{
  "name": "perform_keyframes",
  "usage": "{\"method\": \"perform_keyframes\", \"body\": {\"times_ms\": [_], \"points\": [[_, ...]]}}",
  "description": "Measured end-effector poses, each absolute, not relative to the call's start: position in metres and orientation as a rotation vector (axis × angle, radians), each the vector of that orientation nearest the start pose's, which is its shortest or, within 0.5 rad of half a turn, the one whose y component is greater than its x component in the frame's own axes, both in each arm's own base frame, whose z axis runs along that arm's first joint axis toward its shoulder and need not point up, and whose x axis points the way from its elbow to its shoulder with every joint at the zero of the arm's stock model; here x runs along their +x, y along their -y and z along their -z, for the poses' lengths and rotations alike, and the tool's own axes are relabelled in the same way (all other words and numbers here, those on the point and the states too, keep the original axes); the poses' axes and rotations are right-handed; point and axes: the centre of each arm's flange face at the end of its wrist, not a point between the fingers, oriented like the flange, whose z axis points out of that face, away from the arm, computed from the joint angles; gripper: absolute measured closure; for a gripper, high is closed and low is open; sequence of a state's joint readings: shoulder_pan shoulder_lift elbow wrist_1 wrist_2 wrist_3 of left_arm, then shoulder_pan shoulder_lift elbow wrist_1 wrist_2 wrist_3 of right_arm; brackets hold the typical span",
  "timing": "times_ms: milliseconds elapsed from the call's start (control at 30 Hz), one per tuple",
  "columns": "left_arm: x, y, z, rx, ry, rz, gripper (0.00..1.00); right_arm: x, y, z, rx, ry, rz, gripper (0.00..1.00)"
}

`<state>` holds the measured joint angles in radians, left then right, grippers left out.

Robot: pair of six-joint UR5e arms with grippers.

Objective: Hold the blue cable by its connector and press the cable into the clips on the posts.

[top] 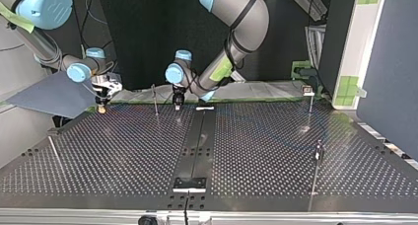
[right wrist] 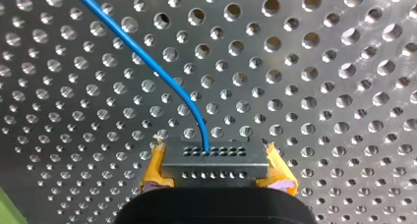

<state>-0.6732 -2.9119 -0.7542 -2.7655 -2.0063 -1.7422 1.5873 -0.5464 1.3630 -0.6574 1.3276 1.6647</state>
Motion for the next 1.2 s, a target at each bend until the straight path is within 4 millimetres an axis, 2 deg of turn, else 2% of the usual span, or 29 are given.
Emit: {"method": "perform_keyframes", "body": {"times_ms": [267, 300, 333, 367, 400, 433, 700, 933, 1100, 1200], "points": [[0.587, 0.589, 0.05, 0.123, -1.712, 0.246, 1.0, 0.173, 0.71, 0.015, 1.495, 1.27, -1.423, 1.0], [0.587, 0.59, 0.05, 0.129, -1.711, 0.247, 0.83, 0.174, 0.71, 0.015, 1.497, 1.269, -1.424, 1.0], [0.585, 0.591, 0.051, 0.14, -1.708, 0.25, 0.58, 0.175, 0.709, 0.015, 1.499, 1.268, -1.426, 1.0], [0.584, 0.592, 0.052, 0.147, -1.706, 0.252, 0.58, 0.177, 0.709, 0.016, 1.503, 1.267, -1.428, 1.0], [0.583, 0.592, 0.053, 0.152, -1.704, 0.253, 0.22, 0.178, 0.708, 0.016, 1.505, 1.267, -1.429, 1.0], [0.582, 0.593, 0.054, 0.157, -1.7, 0.256, 0.0, 0.179, 0.708, 0.016, 1.507, 1.266, -1.43, 1.0], [0.567, 0.606, 0.054, 0.218, -1.702, 0.297, 0.0, 0.182, 0.707, 0.017, 1.518, 1.265, -1.436, 1.0], [0.538, 0.612, 0.058, 0.349, -1.765, 0.303, 0.0, 0.185, 0.705, 0.019, 1.527, 1.271, -1.436, 1.0], [0.525, 0.609, 0.065, 0.397, -1.794, 0.293, 0.0, 0.189, 0.703, 0.02, 1.535, 1.272, -1.437, 1.0], [0.516, 0.615, 0.059, 0.41, -1.789, 0.323, 0.0, 0.191, 0.702, 0.021, 1.543, 1.272, -1.439, 1.0]]}}
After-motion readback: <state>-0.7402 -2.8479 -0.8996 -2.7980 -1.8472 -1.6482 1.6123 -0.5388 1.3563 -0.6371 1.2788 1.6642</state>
